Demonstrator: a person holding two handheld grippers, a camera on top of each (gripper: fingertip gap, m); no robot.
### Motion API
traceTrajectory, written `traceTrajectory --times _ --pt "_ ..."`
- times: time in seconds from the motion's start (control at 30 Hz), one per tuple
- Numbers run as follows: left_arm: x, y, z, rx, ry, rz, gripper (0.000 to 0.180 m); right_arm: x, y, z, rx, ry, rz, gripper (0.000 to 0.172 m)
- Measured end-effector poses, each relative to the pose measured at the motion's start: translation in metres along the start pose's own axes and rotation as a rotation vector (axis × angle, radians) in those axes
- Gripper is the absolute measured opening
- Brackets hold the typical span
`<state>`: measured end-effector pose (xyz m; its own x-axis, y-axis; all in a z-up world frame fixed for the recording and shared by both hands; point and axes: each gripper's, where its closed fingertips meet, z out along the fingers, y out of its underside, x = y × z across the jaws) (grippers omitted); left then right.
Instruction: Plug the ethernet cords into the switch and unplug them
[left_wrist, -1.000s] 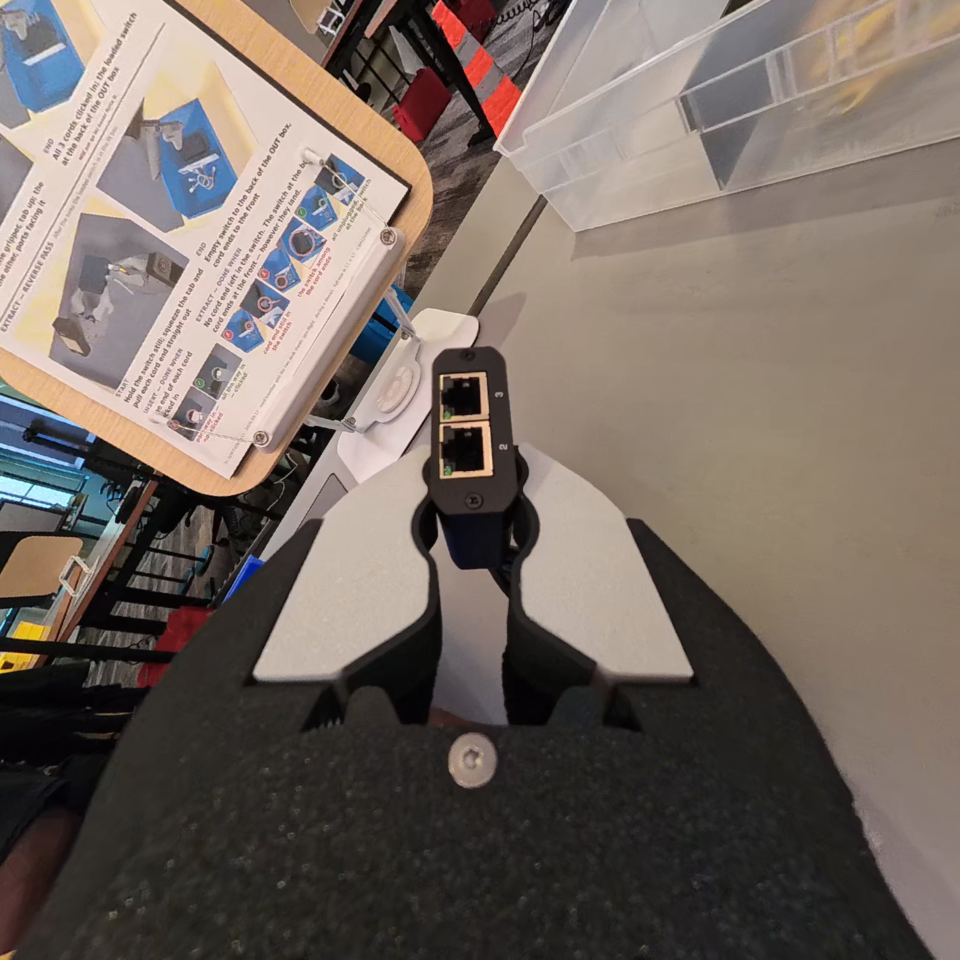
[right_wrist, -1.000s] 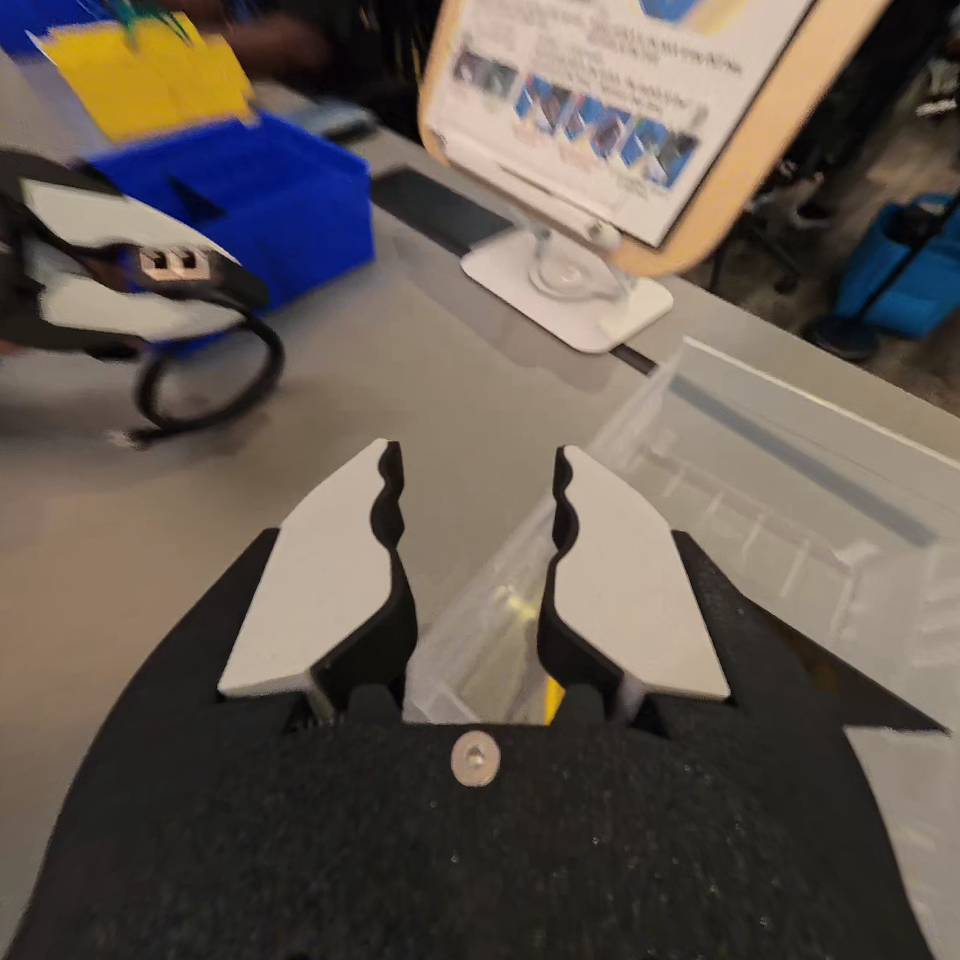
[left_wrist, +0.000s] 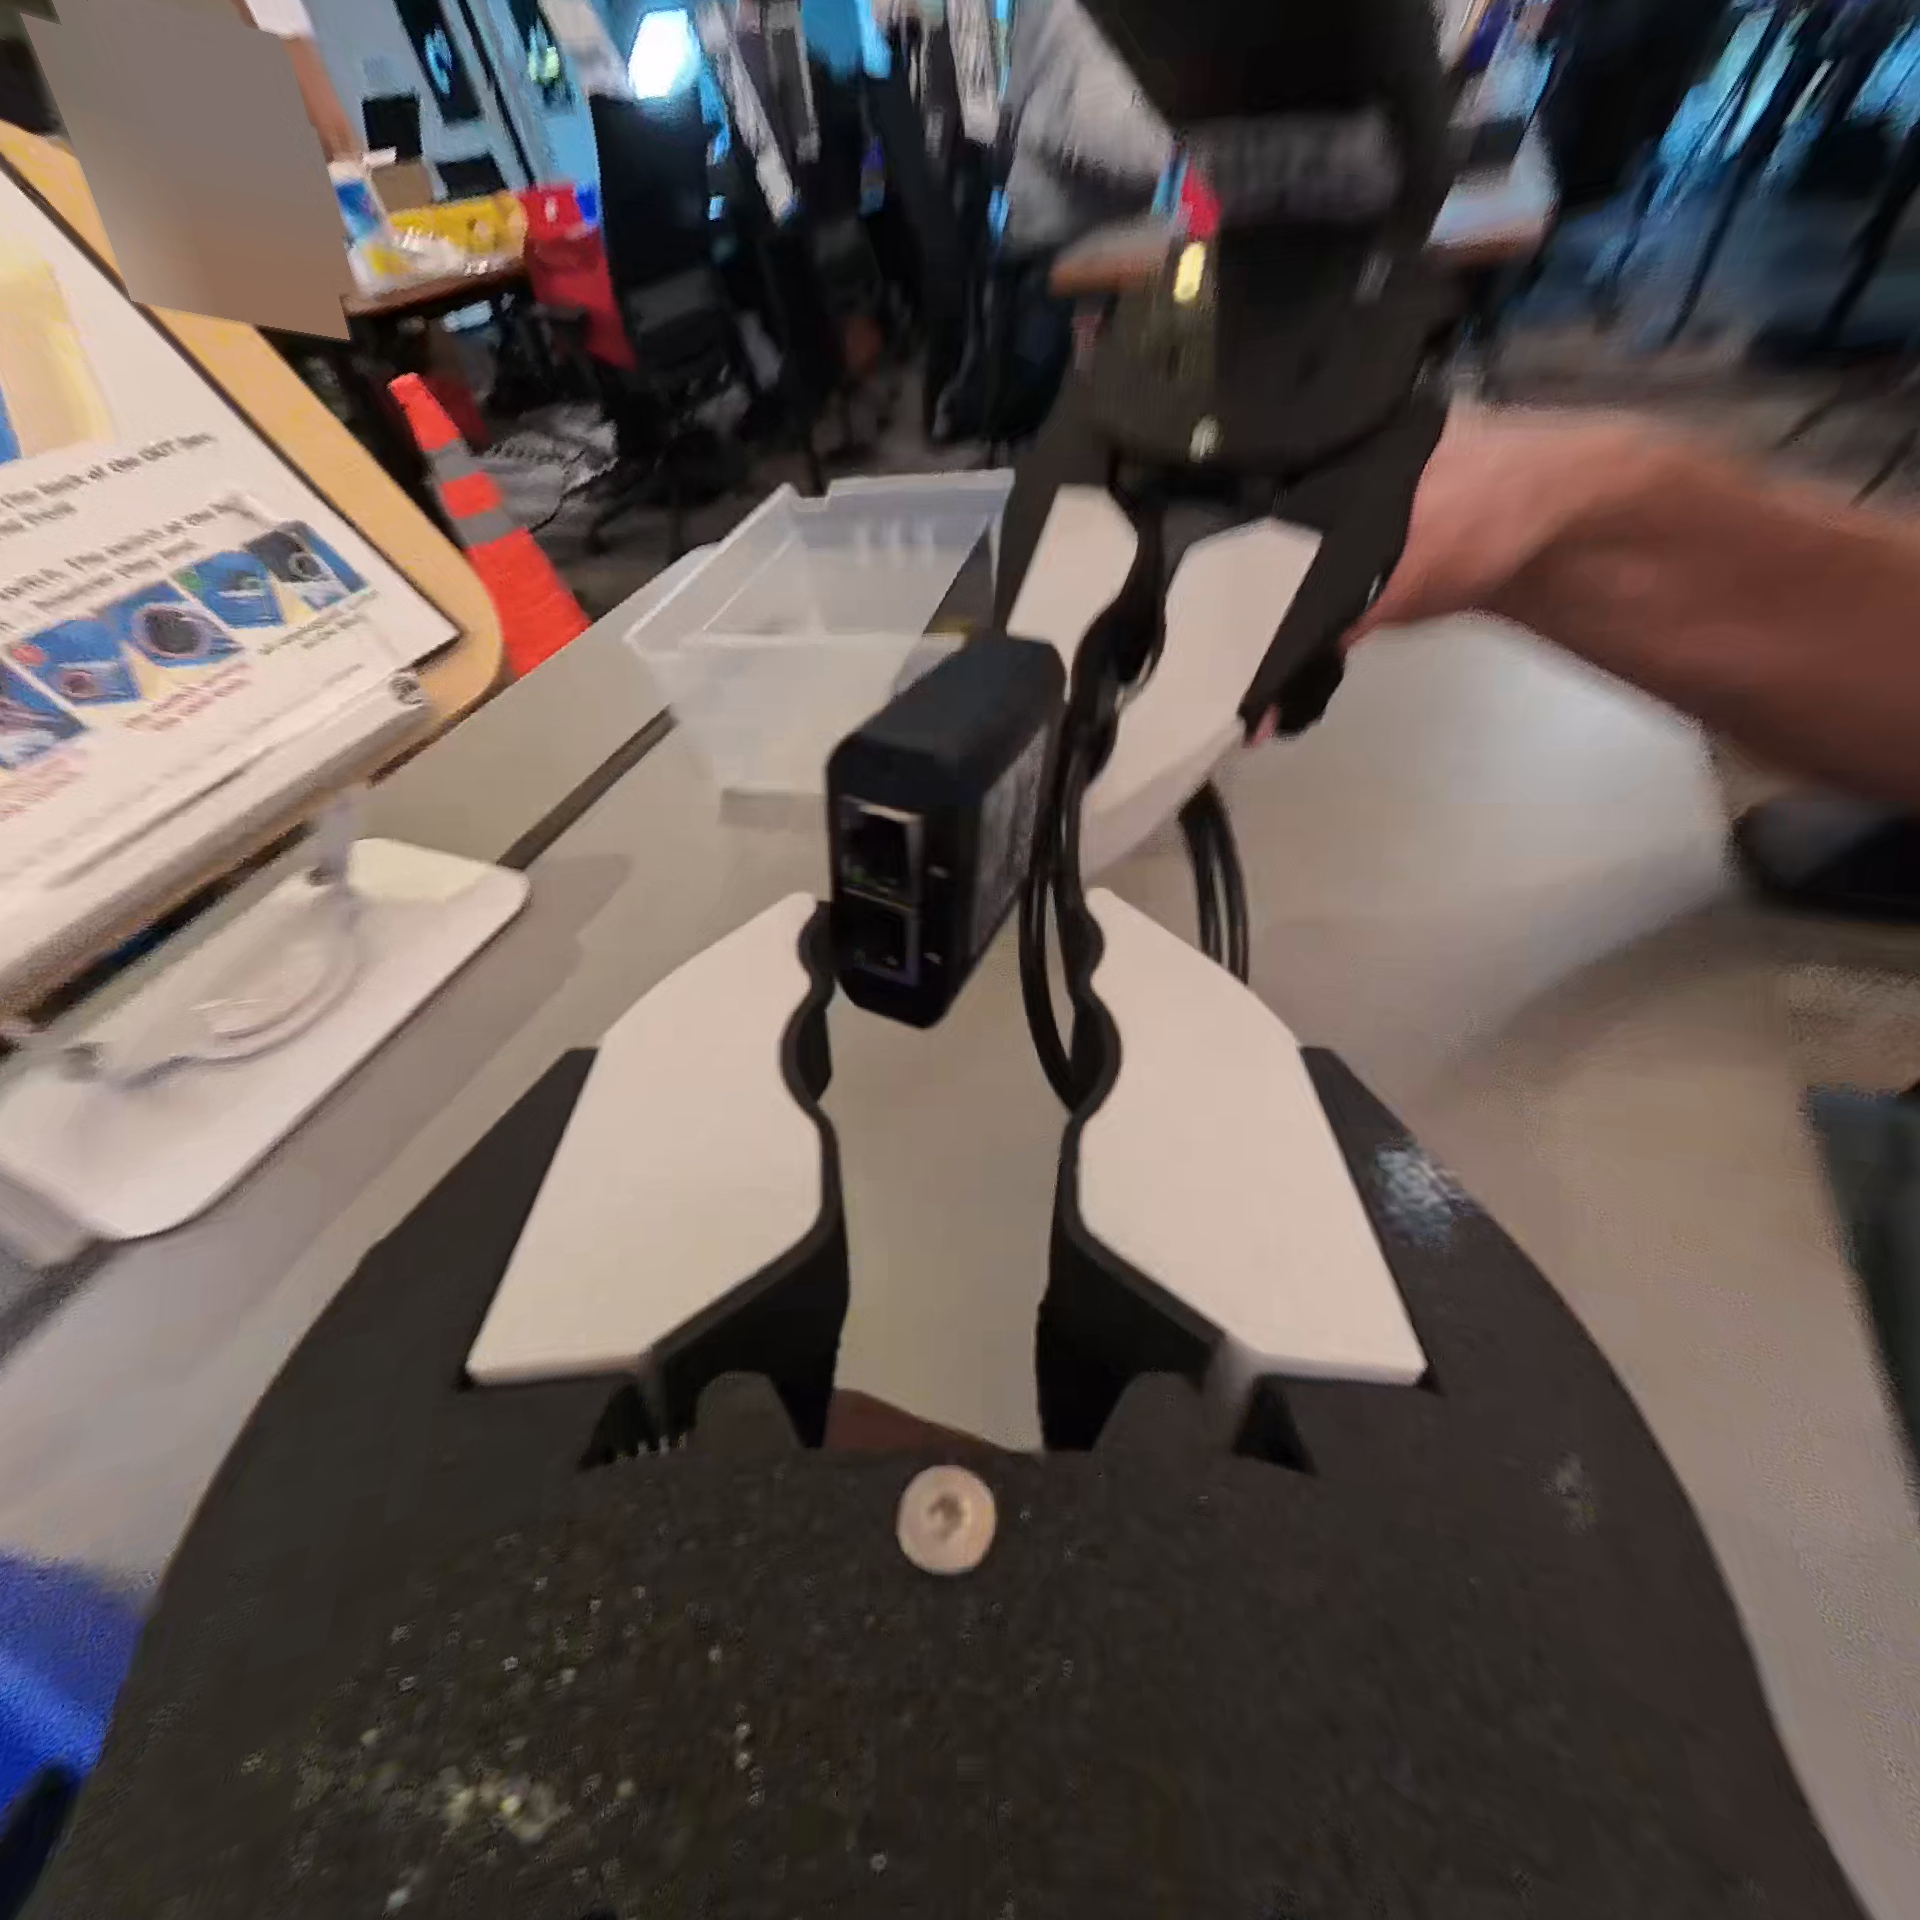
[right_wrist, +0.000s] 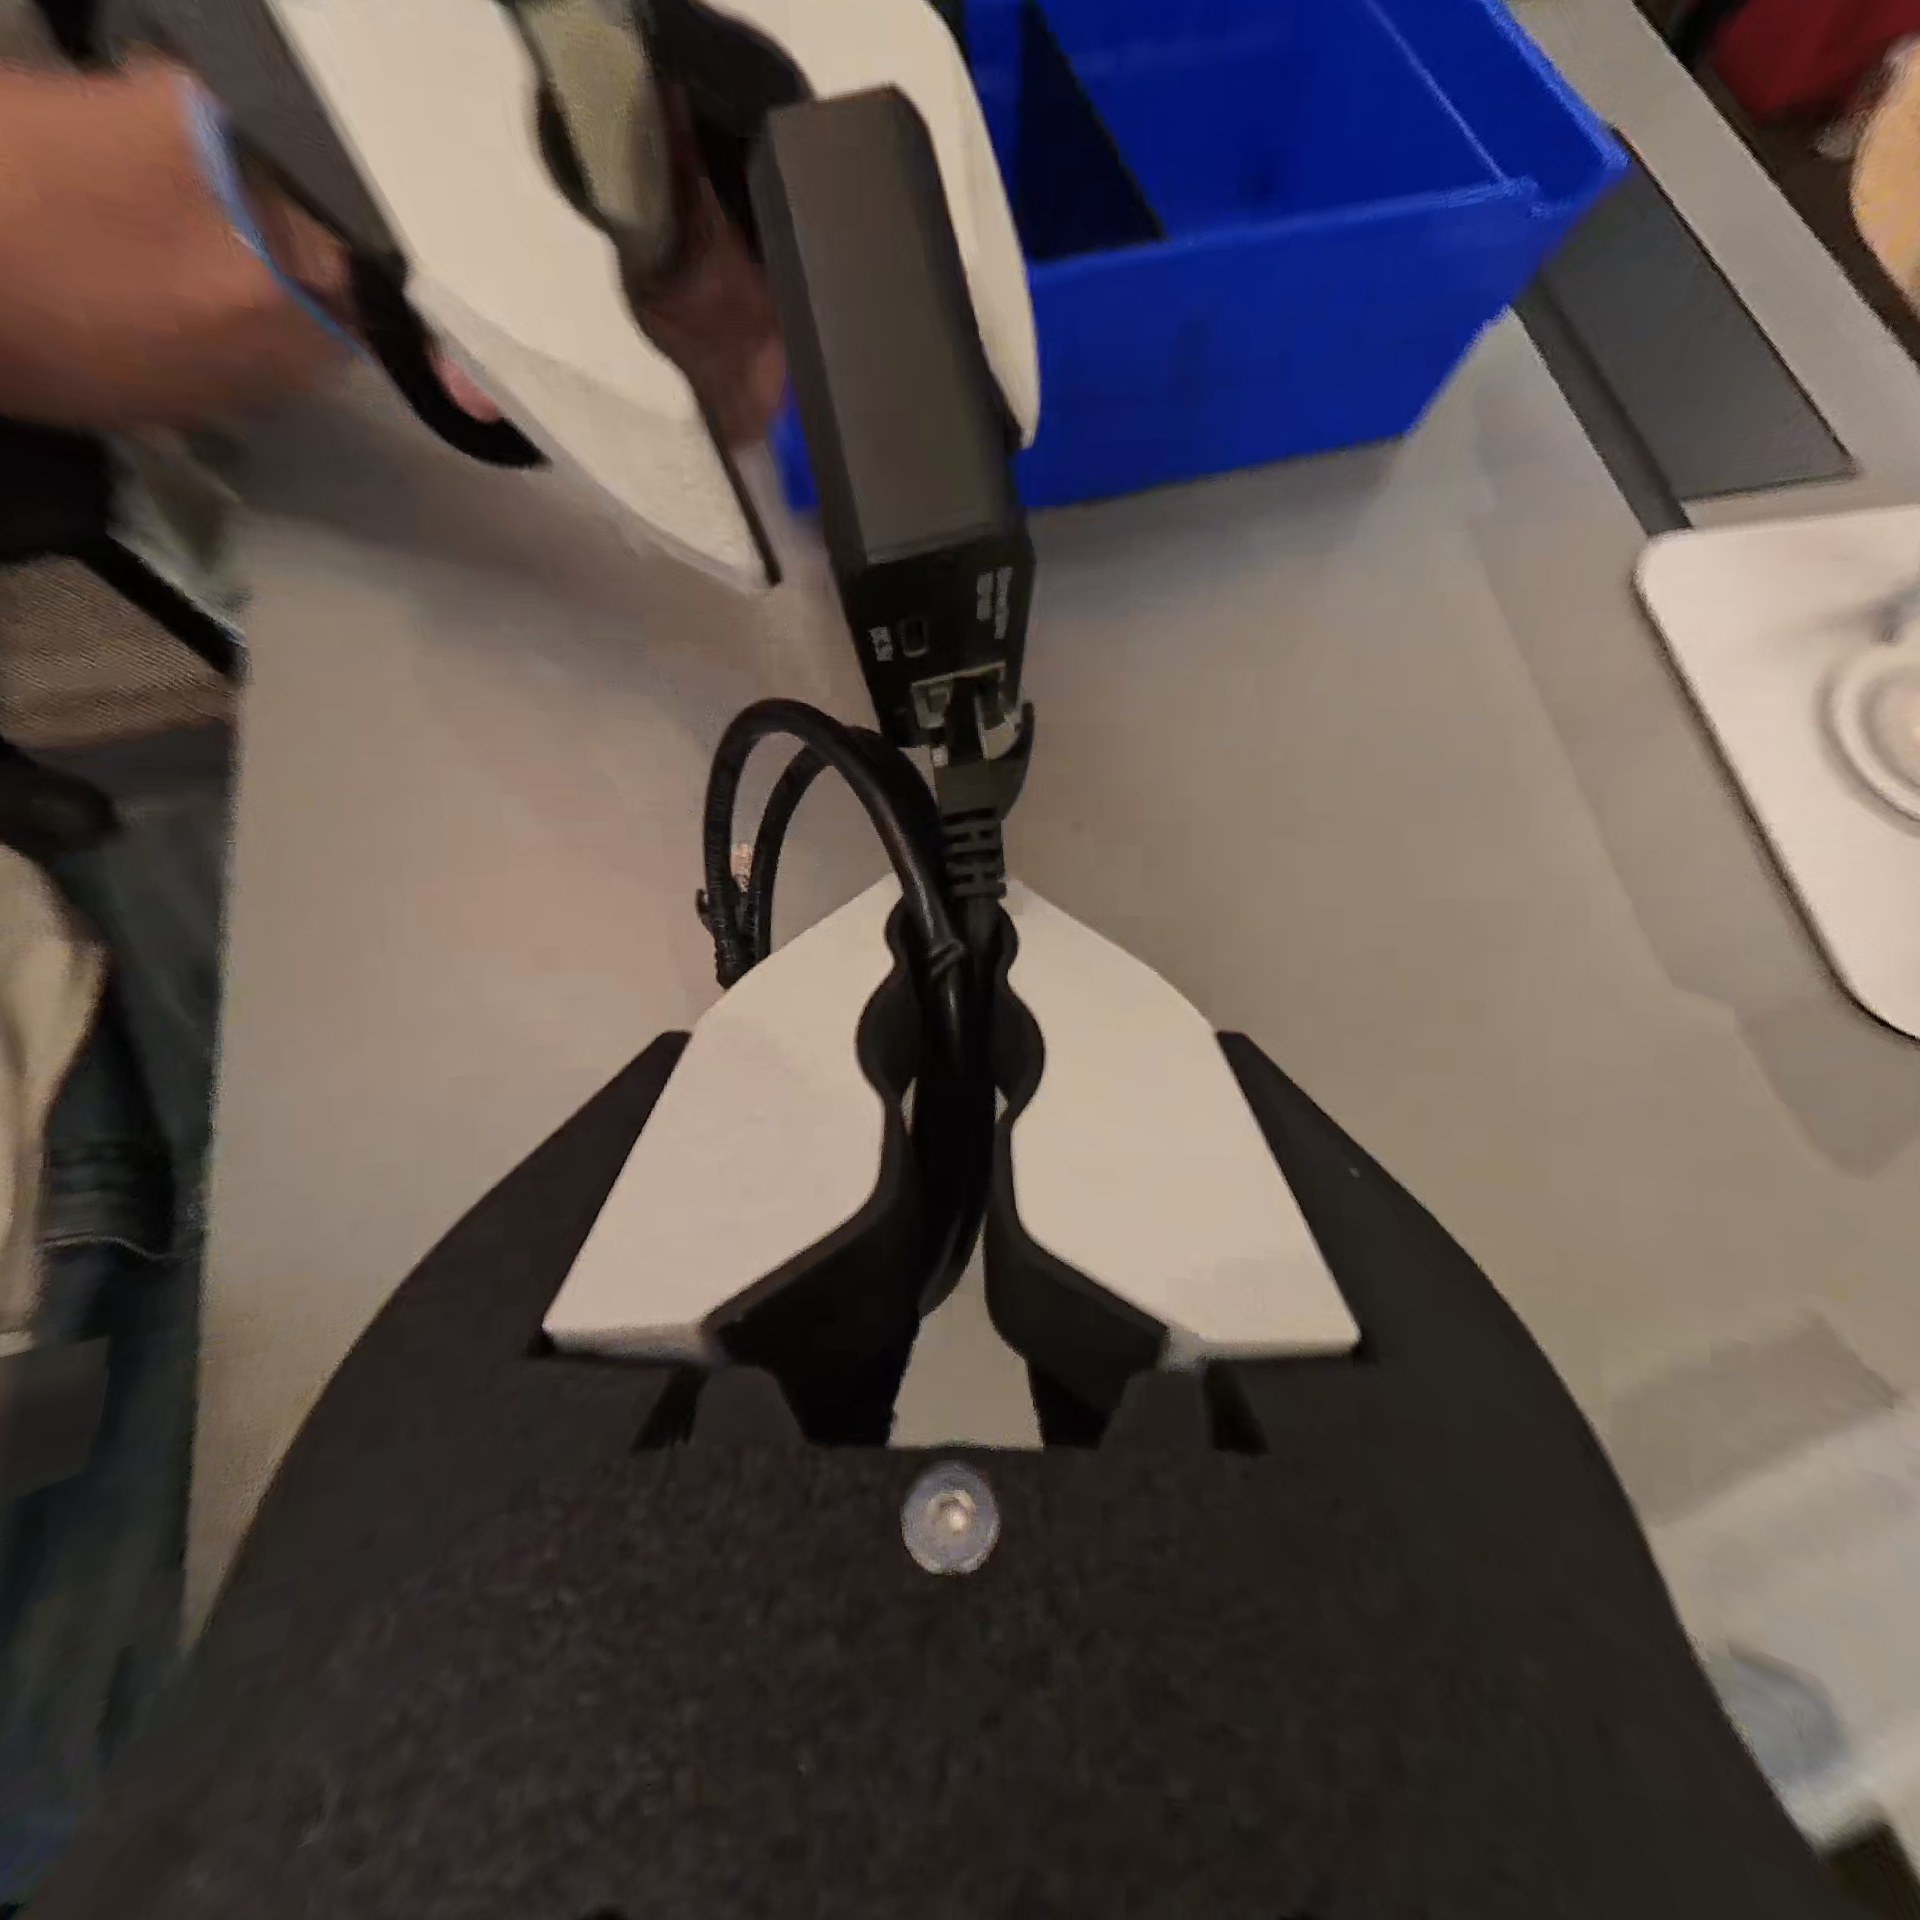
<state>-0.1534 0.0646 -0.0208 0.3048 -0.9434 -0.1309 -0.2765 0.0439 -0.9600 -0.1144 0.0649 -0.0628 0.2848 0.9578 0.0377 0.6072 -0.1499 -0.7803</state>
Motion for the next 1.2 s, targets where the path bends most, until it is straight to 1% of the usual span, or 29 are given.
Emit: traceTrajectory --times 0.03,0.07,0.2,0.27,0.33,0.4,0.53,0.67,0.73,0.83,0.97,1.1,1.2 --pt "0.0 0.004 0.0 -0.06 -0.029 0.068 0.048 0.007 0.003 -0.003 -0.045 0.066 -0.014 0.007" --pt "-0.001 0.007 0.0 -0.118 -0.06 0.125 0.049 0.012 0.005 -0.006 -0.087 0.125 -0.033 0.007" --pt "-0.007 0.013 0.006 -0.309 -0.174 0.337 0.048 0.027 0.008 -0.015 -0.234 0.352 -0.153 0.007" --pt "-0.016 0.014 0.009 -0.372 -0.237 0.447 0.044 0.027 0.01 -0.017 -0.281 0.388 -0.185 0.008" --pt "-0.017 0.014 0.012 -0.406 -0.239 0.499 0.043 0.029 0.012 -0.021 -0.31 0.422 -0.208 0.008" --pt "-0.017 0.014 0.014 -0.425 -0.229 0.521 0.044 0.03 0.016 -0.024 -0.333 0.431 -0.229 0.008" --pt "-0.013 0.012 0.016 -0.456 -0.185 0.541 0.048 0.035 0.019 -0.031 -0.388 0.502 -0.306 0.008" --pt "-0.009 0.014 0.024 -0.486 -0.163 0.555 0.049 0.025 0.013 -0.024 -0.371 0.483 -0.378 0.007" --pt "-0.01 0.016 0.028 -0.499 -0.163 0.566 0.044 0.021 0.01 -0.023 -0.36 0.47 -0.393 0.007" --pt "-0.008 0.019 0.032 -0.478 -0.151 0.557 0.03 0.018 0.008 -0.024 -0.333 0.45 -0.378 0.008" --pt "-0.008 0.026 0.039 -0.473 -0.142 0.554 0.027 0.017 0.009 -0.027 -0.323 0.431 -0.357 0.008" --pt "-0.011 0.038 0.046 -0.471 -0.174 0.602 0.026 0.013 0.011 -0.028 -0.323 0.401 -0.33 0.008" --pt "-0.011 0.042 0.051 -0.439 -0.191 0.581 0.026 0.007 0.008 -0.028 -0.289 0.353 -0.299 0.009"
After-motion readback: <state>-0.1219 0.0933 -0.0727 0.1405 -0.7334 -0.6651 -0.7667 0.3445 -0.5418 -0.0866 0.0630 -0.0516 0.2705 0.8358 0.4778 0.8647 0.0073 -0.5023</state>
